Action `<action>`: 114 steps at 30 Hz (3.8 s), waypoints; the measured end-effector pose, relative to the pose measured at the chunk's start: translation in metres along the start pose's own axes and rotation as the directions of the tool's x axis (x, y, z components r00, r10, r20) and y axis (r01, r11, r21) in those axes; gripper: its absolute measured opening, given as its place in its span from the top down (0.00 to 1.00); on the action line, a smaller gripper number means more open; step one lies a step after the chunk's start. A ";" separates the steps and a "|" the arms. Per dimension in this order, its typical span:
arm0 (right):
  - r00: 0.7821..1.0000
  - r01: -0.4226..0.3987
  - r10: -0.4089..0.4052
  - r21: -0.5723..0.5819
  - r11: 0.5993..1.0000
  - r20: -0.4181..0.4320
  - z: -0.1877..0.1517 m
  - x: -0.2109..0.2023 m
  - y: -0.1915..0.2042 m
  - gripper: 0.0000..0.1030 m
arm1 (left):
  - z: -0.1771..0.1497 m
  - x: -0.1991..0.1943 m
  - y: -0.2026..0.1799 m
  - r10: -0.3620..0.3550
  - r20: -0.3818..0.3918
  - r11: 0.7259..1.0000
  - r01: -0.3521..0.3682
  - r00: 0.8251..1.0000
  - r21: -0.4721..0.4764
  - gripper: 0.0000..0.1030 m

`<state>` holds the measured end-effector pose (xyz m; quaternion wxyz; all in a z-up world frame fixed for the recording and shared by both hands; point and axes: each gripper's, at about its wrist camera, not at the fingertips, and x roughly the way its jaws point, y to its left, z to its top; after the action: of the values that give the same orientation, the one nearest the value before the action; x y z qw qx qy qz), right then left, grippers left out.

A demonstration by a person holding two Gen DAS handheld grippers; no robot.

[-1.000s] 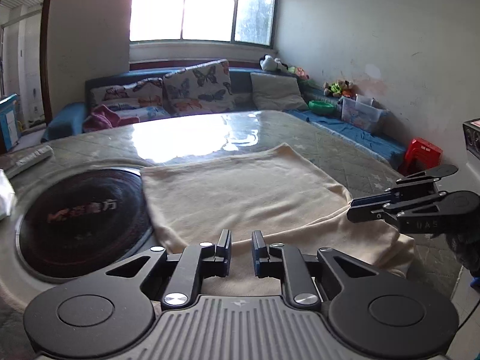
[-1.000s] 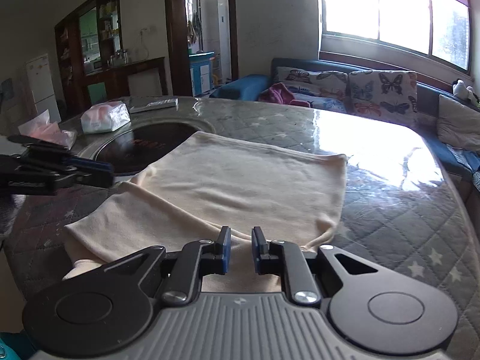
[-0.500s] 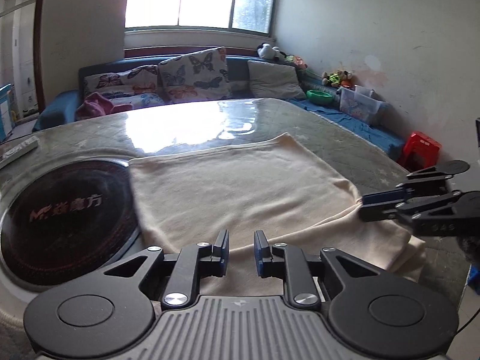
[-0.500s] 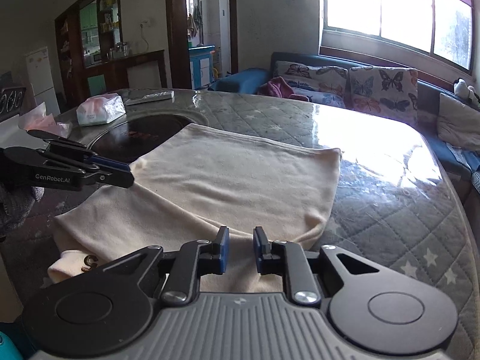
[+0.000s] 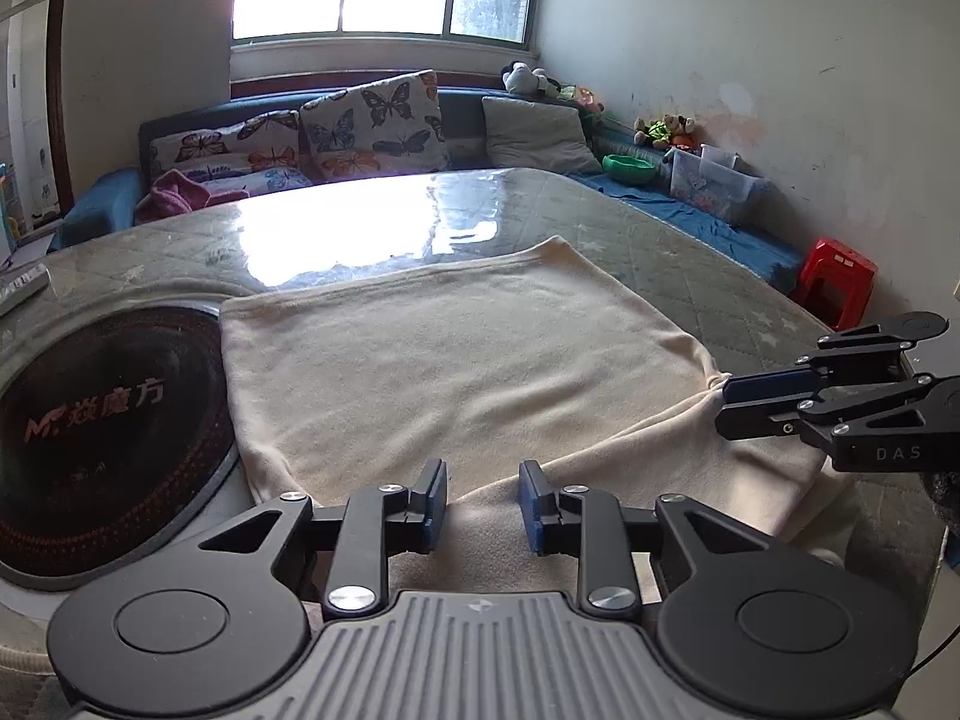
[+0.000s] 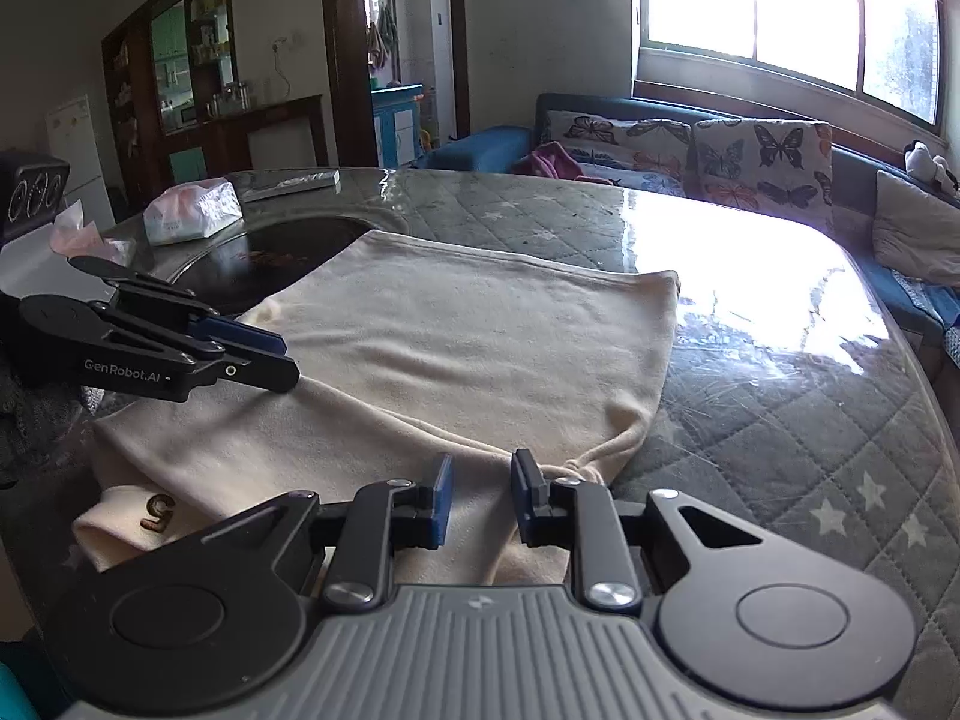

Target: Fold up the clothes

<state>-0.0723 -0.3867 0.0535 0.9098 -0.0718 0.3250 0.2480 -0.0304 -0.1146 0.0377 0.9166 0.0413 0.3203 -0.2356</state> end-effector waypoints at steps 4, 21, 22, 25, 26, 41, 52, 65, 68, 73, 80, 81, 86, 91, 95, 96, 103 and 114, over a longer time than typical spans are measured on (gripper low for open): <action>1.000 -0.005 0.005 -0.025 1.000 0.003 -0.003 -0.010 0.001 0.80 | -0.004 -0.014 -0.001 0.014 0.020 1.000 -0.015 1.000 0.027 0.60; 1.000 0.029 -0.030 -0.159 0.987 -0.003 -0.026 -0.028 0.023 0.68 | -0.051 -0.061 -0.021 0.074 -0.003 0.984 -0.072 0.997 0.165 0.51; 1.000 0.031 -0.031 -0.155 0.987 0.000 -0.026 -0.031 0.022 0.68 | -0.053 -0.067 -0.023 0.069 0.007 0.980 -0.069 0.998 0.189 0.50; 0.999 0.039 -0.038 -0.148 0.988 0.014 -0.026 -0.040 0.021 0.68 | -0.058 -0.079 -0.029 0.057 0.030 0.962 -0.063 0.998 0.266 0.50; 0.999 0.043 -0.042 -0.145 0.988 0.014 -0.027 -0.041 0.020 0.67 | -0.060 -0.082 -0.031 0.052 0.034 0.955 -0.059 0.998 0.291 0.50; 0.998 0.068 -0.065 -0.157 0.985 0.026 -0.043 -0.072 0.028 0.57 | -0.079 -0.064 -0.068 -0.038 0.047 0.883 0.012 0.998 0.470 0.76; 1.000 0.014 -0.015 -0.318 0.948 -0.003 -0.053 -0.078 0.051 0.40 | -0.044 -0.053 -0.044 -0.074 0.062 0.946 0.050 0.995 0.319 0.92; 0.999 -0.044 0.049 -0.448 0.893 0.000 -0.031 -0.031 0.062 0.63 | -0.026 -0.038 -0.024 -0.116 0.025 0.965 0.107 0.993 0.238 0.92; 0.997 -0.071 0.056 -0.441 0.895 -0.047 -0.026 -0.023 0.058 0.78 | -0.030 -0.041 -0.023 -0.127 0.023 0.963 0.118 0.992 0.241 0.88; 0.993 -0.107 0.085 -0.359 0.927 -0.076 -0.015 -0.023 0.048 0.86 | -0.048 -0.054 -0.026 -0.114 0.025 0.950 0.101 0.993 0.294 0.80; 0.993 -0.114 0.096 -0.322 0.940 -0.070 -0.006 -0.024 0.045 0.87 | -0.073 -0.067 -0.025 -0.056 0.030 0.933 0.042 0.998 0.356 0.70; 0.993 -0.110 0.094 -0.323 0.940 -0.065 -0.005 -0.024 0.045 0.87 | -0.075 -0.068 -0.025 -0.046 0.032 0.931 0.031 0.998 0.365 0.70; 0.996 -0.092 0.080 -0.321 0.943 -0.050 -0.003 -0.023 0.045 0.88 | -0.083 -0.065 -0.024 -0.030 0.028 0.914 0.016 0.999 0.405 0.71; 0.997 -0.079 0.072 -0.299 0.951 -0.034 -0.010 -0.024 0.045 0.91 | -0.083 -0.069 -0.023 -0.033 0.042 0.919 0.013 0.999 0.393 0.94; 0.998 -0.065 0.068 -0.278 0.958 0.001 -0.013 -0.033 0.044 0.91 | -0.078 -0.083 -0.022 -0.053 0.072 0.926 0.022 0.996 0.377 0.95; 0.998 -0.064 0.069 -0.271 0.960 0.011 -0.013 -0.037 0.044 0.91 | -0.076 -0.087 -0.023 -0.057 0.079 0.928 0.023 0.995 0.373 0.95; 0.994 -0.073 0.093 -0.279 0.958 0.057 -0.021 -0.077 0.056 0.92 | -0.077 -0.125 -0.026 -0.073 0.128 0.947 0.029 0.989 0.319 0.95; 0.991 -0.097 0.120 -0.270 0.958 0.068 -0.051 -0.144 0.085 0.95 | -0.102 -0.174 -0.046 -0.091 0.122 0.950 0.049 0.988 0.309 0.95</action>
<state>-0.2382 -0.3861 0.1068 0.8897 -0.1649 0.2540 0.3416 -0.2284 -0.0613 0.0667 0.9098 0.1550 0.2187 -0.3171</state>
